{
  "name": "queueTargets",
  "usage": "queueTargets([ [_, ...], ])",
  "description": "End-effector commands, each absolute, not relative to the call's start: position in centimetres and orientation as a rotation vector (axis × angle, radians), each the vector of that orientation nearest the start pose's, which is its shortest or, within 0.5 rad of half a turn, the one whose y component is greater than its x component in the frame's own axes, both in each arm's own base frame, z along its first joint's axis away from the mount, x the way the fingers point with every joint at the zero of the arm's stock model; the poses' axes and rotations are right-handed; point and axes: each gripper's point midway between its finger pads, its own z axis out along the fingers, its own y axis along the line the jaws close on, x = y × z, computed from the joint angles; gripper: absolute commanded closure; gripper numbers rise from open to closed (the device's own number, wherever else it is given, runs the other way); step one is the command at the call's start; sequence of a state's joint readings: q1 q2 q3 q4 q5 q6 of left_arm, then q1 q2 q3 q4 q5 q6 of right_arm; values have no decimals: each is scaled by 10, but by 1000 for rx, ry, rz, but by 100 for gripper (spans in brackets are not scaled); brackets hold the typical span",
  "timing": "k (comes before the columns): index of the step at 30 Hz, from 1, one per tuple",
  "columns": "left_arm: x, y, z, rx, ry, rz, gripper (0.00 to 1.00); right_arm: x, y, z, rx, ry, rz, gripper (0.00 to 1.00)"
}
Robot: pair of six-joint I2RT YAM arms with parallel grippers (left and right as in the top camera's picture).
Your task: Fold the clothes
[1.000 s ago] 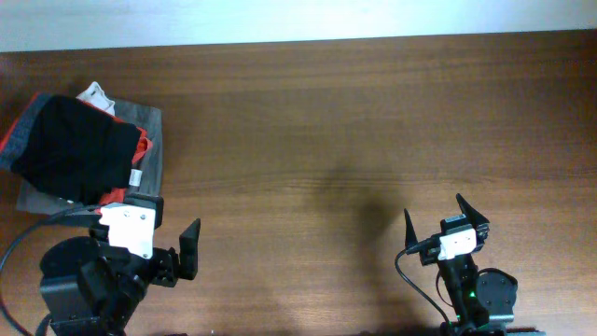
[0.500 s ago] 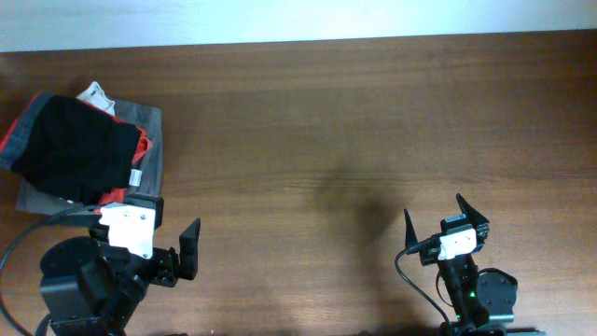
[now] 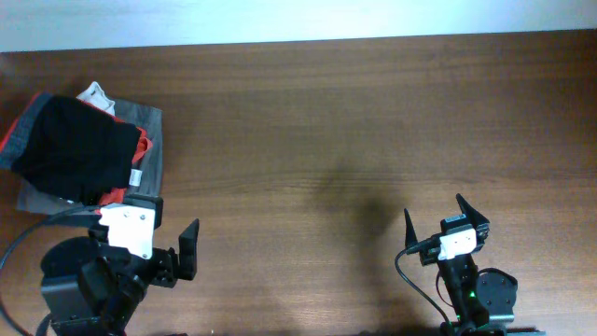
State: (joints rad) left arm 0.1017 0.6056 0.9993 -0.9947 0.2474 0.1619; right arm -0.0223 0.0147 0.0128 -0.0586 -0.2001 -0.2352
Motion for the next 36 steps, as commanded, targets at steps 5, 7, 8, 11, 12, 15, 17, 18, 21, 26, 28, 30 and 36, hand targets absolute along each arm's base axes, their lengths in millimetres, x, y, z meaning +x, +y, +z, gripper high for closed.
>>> queueTargets([
  [5, 212, 3, 231, 133, 2012, 40, 1, 244, 30, 160, -314, 1600, -23, 1],
  [7, 217, 4, 218, 136, 1935, 55, 1, 244, 30, 160, -314, 1599, -23, 1],
  [8, 219, 4, 212, 138, 1906, 61, 1, 244, 30, 160, -314, 1600, -23, 1],
  [11, 226, 3, 198, 149, 1811, 73, 1, 244, 30, 160, -313, 1599, -23, 1],
  [12, 229, 3, 195, 153, 1778, 77, 1, 244, 30, 160, -314, 1599, -23, 1],
  [15, 236, -1, 195, 172, 1674, 81, 1, 244, 30, 160, -313, 1600, -23, 1],
  [17, 240, -3, 198, 181, 1601, 86, 1, 244, 30, 160, -313, 1599, -23, 1],
  [18, 241, -4, 200, 186, 1564, 89, 1, 244, 30, 160, -313, 1599, -23, 1],
  [21, 243, -5, 200, 189, 1496, 95, 1, 244, 30, 160, -314, 1599, -23, 1],
  [26, 246, -5, 170, 189, 1581, 82, 1, 244, 30, 160, -314, 1600, -23, 1],
  [28, 245, -5, 160, 188, 1625, 74, 1, 244, 30, 160, -314, 1600, -23, 1],
  [30, 246, -5, 161, 191, 1621, 72, 1, 244, 30, 160, -313, 1600, -23, 1],
  [36, 246, -5, 161, 191, 1621, 72, 1, 244, 30, 160, -313, 1600, -23, 1],
])
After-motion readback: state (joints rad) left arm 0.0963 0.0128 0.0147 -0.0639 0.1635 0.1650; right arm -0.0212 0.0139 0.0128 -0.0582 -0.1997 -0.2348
